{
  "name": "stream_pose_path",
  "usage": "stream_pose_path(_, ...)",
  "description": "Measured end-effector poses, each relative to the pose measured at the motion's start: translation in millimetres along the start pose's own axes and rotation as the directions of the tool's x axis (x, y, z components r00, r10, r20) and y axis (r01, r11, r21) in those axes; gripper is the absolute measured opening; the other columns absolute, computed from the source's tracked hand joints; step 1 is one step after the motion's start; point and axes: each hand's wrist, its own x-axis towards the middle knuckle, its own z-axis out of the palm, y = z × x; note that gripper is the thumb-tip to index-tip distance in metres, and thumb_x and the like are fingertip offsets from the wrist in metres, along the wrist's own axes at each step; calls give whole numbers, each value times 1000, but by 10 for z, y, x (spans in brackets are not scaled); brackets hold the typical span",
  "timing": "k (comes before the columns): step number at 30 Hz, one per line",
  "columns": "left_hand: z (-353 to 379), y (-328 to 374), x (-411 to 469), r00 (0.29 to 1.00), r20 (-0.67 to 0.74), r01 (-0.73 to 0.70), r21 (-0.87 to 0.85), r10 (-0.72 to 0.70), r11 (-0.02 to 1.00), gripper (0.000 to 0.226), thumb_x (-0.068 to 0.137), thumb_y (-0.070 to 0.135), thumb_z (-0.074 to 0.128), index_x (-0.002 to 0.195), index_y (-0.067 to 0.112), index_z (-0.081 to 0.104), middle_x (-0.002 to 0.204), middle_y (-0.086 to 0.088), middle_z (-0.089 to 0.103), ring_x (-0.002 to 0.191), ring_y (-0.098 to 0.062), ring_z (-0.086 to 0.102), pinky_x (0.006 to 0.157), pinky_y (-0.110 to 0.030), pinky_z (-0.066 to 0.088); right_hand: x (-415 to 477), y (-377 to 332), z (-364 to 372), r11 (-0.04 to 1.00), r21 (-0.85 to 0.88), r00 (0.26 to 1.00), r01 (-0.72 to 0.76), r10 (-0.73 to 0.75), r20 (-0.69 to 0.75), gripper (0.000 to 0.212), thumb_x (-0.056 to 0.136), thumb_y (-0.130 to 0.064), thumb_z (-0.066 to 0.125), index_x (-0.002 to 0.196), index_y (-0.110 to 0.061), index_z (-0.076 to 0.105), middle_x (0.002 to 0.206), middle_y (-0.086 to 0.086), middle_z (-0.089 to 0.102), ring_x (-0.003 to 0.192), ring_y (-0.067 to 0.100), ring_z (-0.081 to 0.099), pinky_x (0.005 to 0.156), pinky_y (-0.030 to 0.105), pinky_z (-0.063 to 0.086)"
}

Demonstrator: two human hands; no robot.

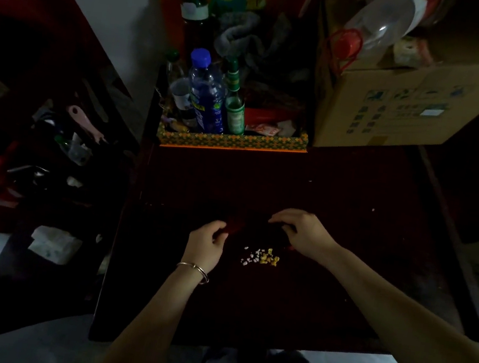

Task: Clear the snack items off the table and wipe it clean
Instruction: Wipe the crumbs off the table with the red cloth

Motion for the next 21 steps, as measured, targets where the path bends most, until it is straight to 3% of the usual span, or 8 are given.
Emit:
stream_pose_path(3, 135, -159, -148, 992, 106, 61, 21, -63, 998, 34, 94, 18, 53, 128, 19, 54, 124, -2, 58, 103, -9, 56, 83, -18, 47, -206, 102, 248, 998, -28, 998, -54, 55, 19, 35, 93, -4, 50, 118, -24, 64, 129, -9, 56, 126, 9, 43, 105, 17, 28)
stream_pose_path(9, 190, -384, -327, 973, 222, 40, 105, -62, 994, 31, 90, 29, 59, 120, 25, 58, 121, 4, 55, 104, -9, 56, 86, -21, 49, -485, 207, 438, 991, -78, 992, -104, 110, 67, 32, 93, -16, 52, 119, -31, 61, 130, -14, 53, 128, 5, 39, 107, 22, 30)
stream_pose_path(13, 145, -413, -289, 979, 205, -12, 94, -7, 996, 21, 84, 40, 63, 105, 36, 60, 113, 15, 52, 107, -1, 50, 82, -13, 36, -504, 233, 399, 994, -72, 994, -87, 91, 55, 27, 90, -26, 57, 115, -33, 62, 126, -17, 54, 122, 0, 42, 103, 20, 35)
stream_pose_path(16, 160, -319, -210, 990, 131, -64, 103, 51, 993, 31, 85, 37, 62, 114, 32, 55, 114, 16, 48, 114, -1, 42, 87, -16, 35, -469, 207, 364, 995, -47, 995, -91, 92, 22, 29, 90, -33, 56, 119, -31, 60, 130, -16, 52, 123, 0, 40, 100, 16, 29)
stream_pose_path(21, 340, -169, -168, 965, 153, -242, 223, 212, 944, 47, 88, 44, 55, 131, 30, 45, 137, 14, 34, 130, -6, 26, 99, -21, 36, -425, 143, 439, 984, -149, 995, -93, 85, -59, 40, 92, -37, 53, 131, -29, 51, 141, -10, 44, 133, 8, 35, 114, 31, 29)
